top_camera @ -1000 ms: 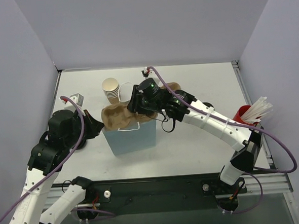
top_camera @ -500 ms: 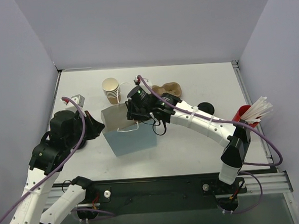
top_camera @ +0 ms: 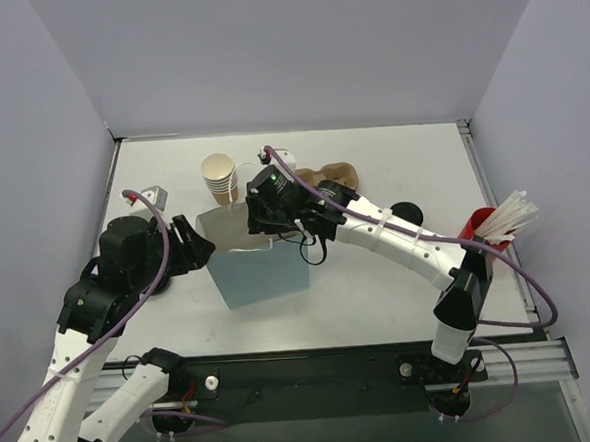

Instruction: Pack the takeout coffee

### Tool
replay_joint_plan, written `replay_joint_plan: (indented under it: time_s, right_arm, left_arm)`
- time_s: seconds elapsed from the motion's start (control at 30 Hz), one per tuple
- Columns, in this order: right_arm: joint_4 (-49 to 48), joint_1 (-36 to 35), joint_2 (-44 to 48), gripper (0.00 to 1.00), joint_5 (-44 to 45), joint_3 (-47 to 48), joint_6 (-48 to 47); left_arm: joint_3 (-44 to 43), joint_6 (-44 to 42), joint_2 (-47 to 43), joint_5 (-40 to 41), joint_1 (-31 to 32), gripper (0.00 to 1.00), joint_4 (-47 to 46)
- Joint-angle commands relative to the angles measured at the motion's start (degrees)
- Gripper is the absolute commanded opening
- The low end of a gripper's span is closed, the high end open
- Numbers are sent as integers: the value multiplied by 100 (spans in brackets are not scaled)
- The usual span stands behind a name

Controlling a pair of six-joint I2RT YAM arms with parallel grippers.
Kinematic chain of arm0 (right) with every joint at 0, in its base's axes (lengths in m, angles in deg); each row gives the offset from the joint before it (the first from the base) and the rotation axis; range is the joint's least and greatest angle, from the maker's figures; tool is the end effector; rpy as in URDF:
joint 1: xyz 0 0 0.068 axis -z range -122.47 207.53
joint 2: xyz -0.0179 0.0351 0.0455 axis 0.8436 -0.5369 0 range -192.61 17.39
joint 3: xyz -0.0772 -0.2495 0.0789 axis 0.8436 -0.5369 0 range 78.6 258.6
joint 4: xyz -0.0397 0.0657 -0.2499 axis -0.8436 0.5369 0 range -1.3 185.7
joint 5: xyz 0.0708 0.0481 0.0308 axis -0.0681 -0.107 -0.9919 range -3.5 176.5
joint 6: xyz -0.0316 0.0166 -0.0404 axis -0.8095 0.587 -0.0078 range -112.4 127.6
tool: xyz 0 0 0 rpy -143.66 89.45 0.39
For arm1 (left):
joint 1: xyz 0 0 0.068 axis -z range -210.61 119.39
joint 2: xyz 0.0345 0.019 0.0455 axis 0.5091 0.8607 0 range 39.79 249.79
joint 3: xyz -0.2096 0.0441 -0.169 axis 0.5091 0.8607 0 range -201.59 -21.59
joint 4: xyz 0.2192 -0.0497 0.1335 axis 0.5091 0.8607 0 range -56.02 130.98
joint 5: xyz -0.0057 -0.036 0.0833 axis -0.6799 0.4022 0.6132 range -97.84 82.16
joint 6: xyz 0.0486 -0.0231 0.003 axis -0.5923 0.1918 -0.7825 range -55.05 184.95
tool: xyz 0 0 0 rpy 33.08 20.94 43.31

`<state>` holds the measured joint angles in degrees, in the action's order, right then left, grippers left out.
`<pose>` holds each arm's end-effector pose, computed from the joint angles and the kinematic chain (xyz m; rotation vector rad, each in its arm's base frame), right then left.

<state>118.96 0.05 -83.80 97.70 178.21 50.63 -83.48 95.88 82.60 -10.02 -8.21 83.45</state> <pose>0.2265 0.3423 0.3683 -0.1594 2.2240 0.8123 0.1222 -0.0517 0.3742 -0.1374 2.1538 -0.5913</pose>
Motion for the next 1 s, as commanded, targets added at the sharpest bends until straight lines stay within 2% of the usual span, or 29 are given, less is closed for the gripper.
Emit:
replay_joint_plan:
  time_s: [0.0, 0.1, 0.27, 0.37, 0.57, 0.63, 0.67, 0.7, 0.77, 0.97]
  right_arm:
    - [103, -18, 749, 47, -214, 357, -575]
    - [112, -10, 1039, 49, -477, 296, -900]
    - [15, -1, 1505, 50, -566, -47, -1322]
    - [-3, 52, 1646, 51, -304, -109, -1577]
    - [24, 403, 1892, 56, 329, -178, -2122]
    - [-248, 404, 2015, 57, 531, -362, -2175]
    - [-475, 377, 2102, 57, 550, -781, -2271]
    - [-1078, 360, 2286, 57, 506, -1064, -2385]
    - [-1277, 429, 2314, 60, 532, -1260, -2379]
    - [-68, 649, 1717, 60, -65, -295, -2325]
  left_arm:
    - [-508, -44, 70, 174, -7, 64, 80]
    - [-605, -158, 52, 533, -7, 71, 176]
    - [-333, -299, 70, 710, -7, 74, -183]
    - [-306, -317, 263, 736, -16, 75, -368]
    - [-570, -396, 597, 1069, -16, 75, -158]
    - [-544, -186, 527, 1244, -7, 75, 122]
    - [-544, -45, 475, 1315, -7, 76, 298]
    - [-404, 104, 283, 1342, -7, 77, 430]
    - [-315, 228, 115, 1167, -16, 81, 545]
    - [-702, 342, 508, 631, -16, 84, 1159]
